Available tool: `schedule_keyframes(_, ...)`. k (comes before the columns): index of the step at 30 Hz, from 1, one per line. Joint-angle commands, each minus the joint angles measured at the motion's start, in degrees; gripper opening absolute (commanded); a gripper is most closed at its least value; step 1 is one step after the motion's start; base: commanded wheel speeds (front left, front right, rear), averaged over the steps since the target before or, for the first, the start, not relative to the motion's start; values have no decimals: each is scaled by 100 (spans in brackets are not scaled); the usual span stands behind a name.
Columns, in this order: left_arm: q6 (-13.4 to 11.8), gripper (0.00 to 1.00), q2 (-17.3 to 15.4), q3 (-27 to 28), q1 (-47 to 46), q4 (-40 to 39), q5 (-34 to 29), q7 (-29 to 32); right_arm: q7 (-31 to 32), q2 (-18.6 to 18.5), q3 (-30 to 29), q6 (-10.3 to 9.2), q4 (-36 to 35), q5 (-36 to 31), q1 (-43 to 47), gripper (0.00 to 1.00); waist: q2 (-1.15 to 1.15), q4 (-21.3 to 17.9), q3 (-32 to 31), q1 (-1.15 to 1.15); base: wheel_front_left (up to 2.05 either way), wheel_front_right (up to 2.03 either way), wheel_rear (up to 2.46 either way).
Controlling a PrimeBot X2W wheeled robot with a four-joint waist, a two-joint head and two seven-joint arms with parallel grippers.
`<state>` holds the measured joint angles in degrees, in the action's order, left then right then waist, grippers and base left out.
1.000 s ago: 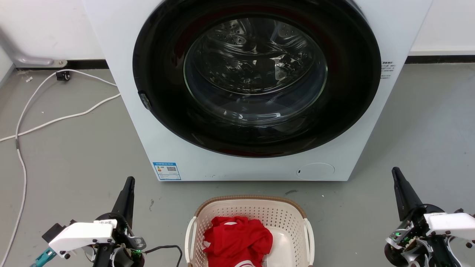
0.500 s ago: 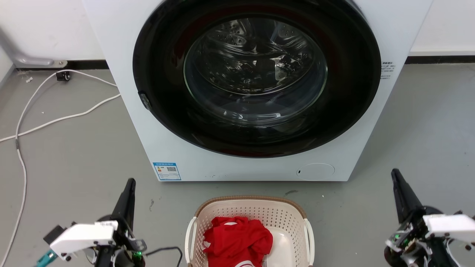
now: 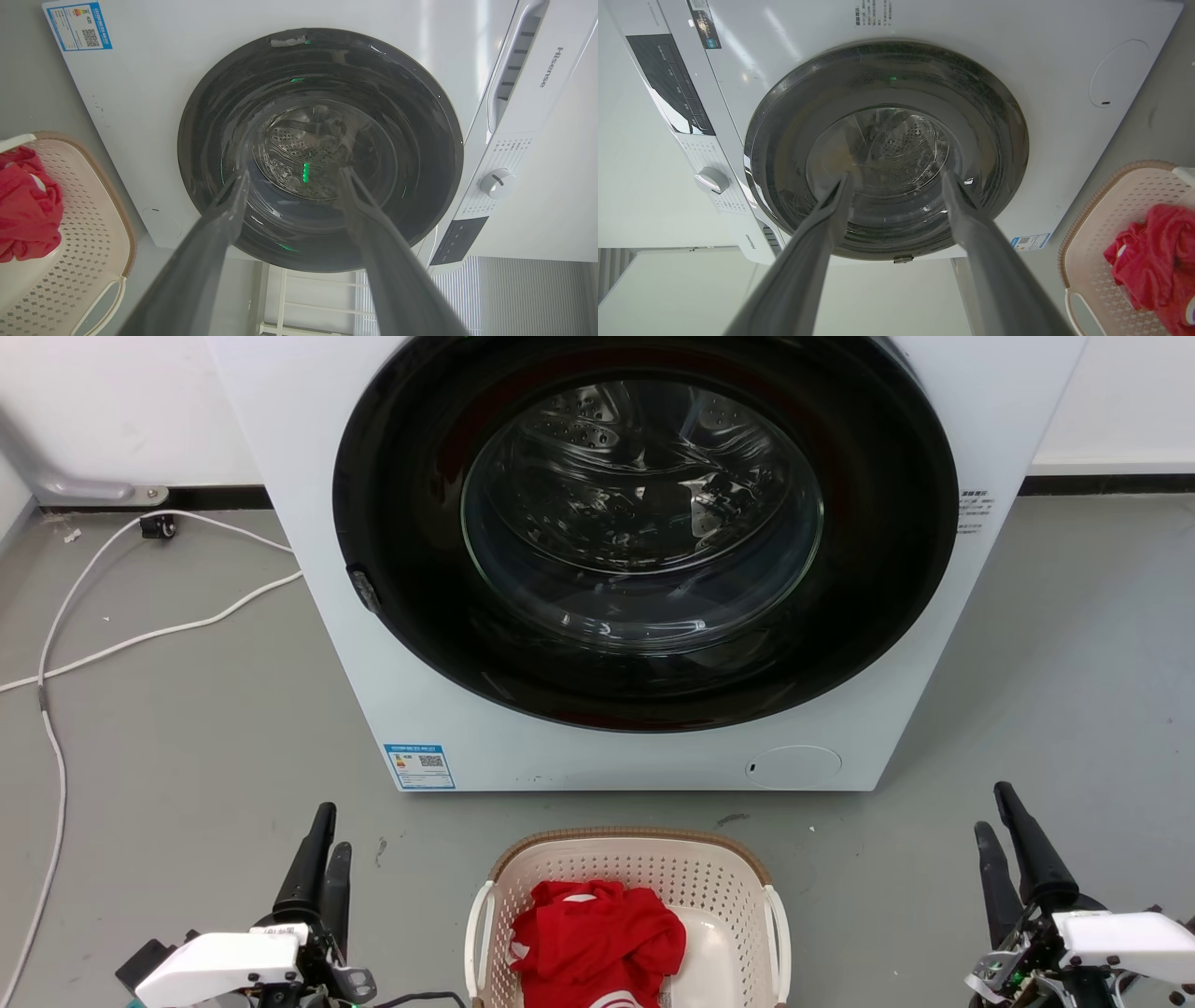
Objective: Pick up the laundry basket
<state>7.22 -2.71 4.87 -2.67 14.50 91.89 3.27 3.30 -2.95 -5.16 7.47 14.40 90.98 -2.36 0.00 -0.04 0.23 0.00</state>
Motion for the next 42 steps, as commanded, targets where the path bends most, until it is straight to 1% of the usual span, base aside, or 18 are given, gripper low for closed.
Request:
schedule_keyframes(1,13,100,-18,12,-48,-123,-53,-49,-51,-17,-3,1,-132,-68,-59,100,0,0,0,0,0,0,0)
schedule_keyframes(6,15,100,-19,91,-23,-151,-214,-177,-180,-16,-99,2,-186,-357,-46,100,0,-4,-2,0,0,0,0)
schedule_keyframes(10,16,100,-19,233,-4,-183,-442,-276,-279,-15,-120,2,-299,-761,-47,100,0,-4,-5,0,0,0,0)
schedule_keyframes(15,17,100,-20,449,-10,-197,-763,-392,-396,-14,-87,2,-437,-1372,-28,100,0,0,-8,0,0,0,0)
schedule_keyframes(22,-42,100,-21,717,-78,-461,-1480,-545,-549,-12,-161,2,-836,-2482,-52,100,0,10,5,0,0,0,0)
schedule_keyframes(24,-130,100,-20,737,-73,-602,-1819,-586,-592,-12,-148,2,-995,-2832,-64,100,0,11,13,0,0,0,0)
schedule_keyframes(27,-390,100,-21,753,-77,-810,-2171,-649,-652,-11,-122,2,-1233,-3384,-82,100,0,9,25,0,0,0,0)
schedule_keyframes(32,-760,100,-21,553,-7,-1234,-3003,-747,-751,-10,44,2,-1568,-4383,-81,100,0,1,43,0,0,0,0)
schedule_keyframes(35,-884,100,-21,324,50,-1482,-3465,-804,-807,-10,195,2,-1698,-4958,-55,100,0,-1,53,0,0,0,0)
schedule_keyframes(39,-900,100,-22,25,149,-1651,-4003,-876,-878,-9,291,2,-1822,-5551,16,100,0,-4,62,0,0,0,0)
schedule_keyframes(42,-787,100,-22,-200,181,-1773,-4543,-928,-931,-8,359,2,-1834,-5853,93,100,0,-4,65,0,0,0,0)
